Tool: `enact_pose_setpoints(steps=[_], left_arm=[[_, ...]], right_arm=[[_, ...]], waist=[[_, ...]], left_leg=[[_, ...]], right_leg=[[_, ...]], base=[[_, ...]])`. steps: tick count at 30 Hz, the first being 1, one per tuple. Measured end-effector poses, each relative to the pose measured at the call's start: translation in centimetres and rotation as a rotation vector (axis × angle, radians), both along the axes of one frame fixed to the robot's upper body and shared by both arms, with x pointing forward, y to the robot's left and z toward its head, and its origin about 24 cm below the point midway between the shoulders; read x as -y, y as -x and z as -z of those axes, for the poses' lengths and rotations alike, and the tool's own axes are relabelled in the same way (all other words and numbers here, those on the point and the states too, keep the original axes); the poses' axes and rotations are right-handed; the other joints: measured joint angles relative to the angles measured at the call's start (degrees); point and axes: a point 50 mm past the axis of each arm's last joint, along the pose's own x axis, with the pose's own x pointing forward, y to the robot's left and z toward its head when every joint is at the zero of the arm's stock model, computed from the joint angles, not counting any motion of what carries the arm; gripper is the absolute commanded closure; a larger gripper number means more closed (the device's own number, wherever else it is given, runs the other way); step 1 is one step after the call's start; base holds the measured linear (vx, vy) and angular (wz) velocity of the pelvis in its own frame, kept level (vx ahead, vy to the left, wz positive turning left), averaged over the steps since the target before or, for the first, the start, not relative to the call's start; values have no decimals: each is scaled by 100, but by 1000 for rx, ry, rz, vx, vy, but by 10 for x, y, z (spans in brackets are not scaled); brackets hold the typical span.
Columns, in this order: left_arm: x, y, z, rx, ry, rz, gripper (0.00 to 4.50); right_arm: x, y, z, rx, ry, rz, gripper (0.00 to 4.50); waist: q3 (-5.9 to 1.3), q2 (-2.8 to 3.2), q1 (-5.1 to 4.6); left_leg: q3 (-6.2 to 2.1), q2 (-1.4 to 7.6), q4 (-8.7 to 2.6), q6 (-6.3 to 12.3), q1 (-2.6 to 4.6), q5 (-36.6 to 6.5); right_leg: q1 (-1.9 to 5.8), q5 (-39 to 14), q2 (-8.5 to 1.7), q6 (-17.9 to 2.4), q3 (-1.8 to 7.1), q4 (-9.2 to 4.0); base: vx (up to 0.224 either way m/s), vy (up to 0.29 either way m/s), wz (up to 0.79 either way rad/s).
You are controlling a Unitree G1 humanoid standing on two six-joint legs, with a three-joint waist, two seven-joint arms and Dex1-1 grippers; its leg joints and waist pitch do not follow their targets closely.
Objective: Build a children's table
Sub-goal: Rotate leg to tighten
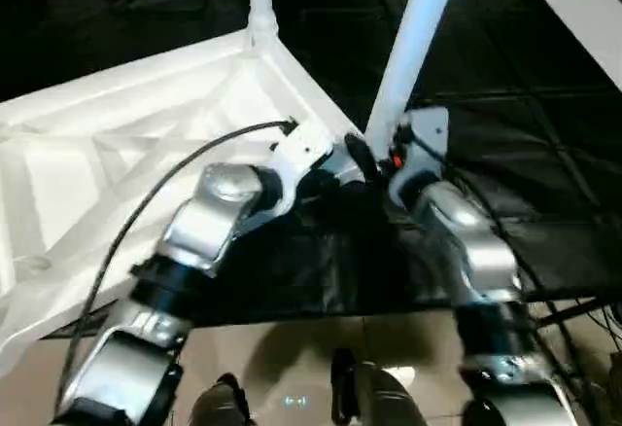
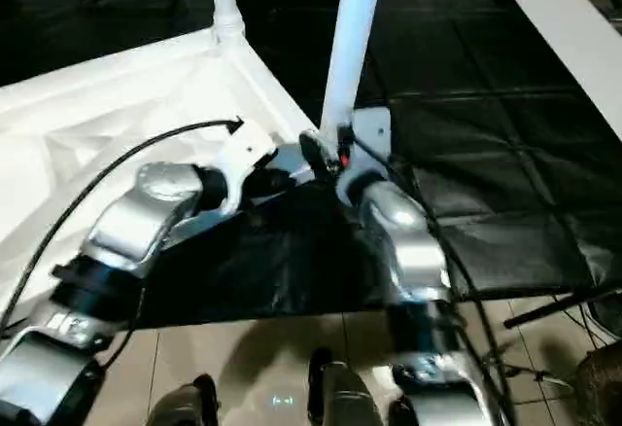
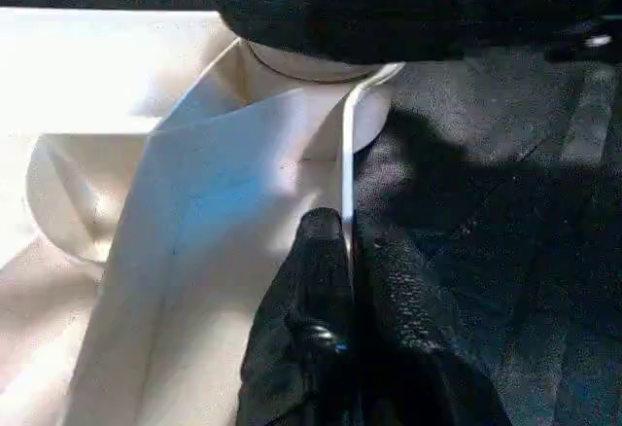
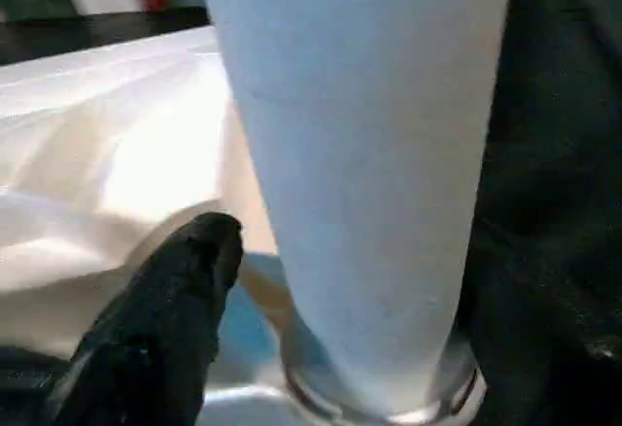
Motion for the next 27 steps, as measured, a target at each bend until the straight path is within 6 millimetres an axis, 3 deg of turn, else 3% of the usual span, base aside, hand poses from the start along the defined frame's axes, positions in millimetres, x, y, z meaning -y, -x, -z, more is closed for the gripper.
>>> enact_pose_setpoints(steps=[7,15,21,27], left_arm=[[-22,7,3,-6,-26,169,450],[-48,20,7,-31,-118,475,450],[-55,27,6,-75,-164,633,450],[-58,28,6,-91,-194,707,450]], right_arm=[[32,14,-1,14,104,-270,7],[52,34,-8,19,228,-694,2],[49,42,-9,-18,242,-941,2],[43,44,-7,-56,263,-1081,60]], waist=[[-2,5,21],[-3,6,193],[-2,5,299],[-1,1,329]], left_leg=[[0,6,-43,4,19,2],[1,13,-22,3,23,3],[3,12,-3,3,21,2],[3,13,3,3,15,2]], right_leg=[[-3,-4,20,-13,-1,-2],[7,-4,3,-12,1,-2],[6,4,-8,-26,6,2],[6,2,-9,-22,6,8]], base=[[0,0,0],[0,0,0],[0,0,0],[0,0,0]])
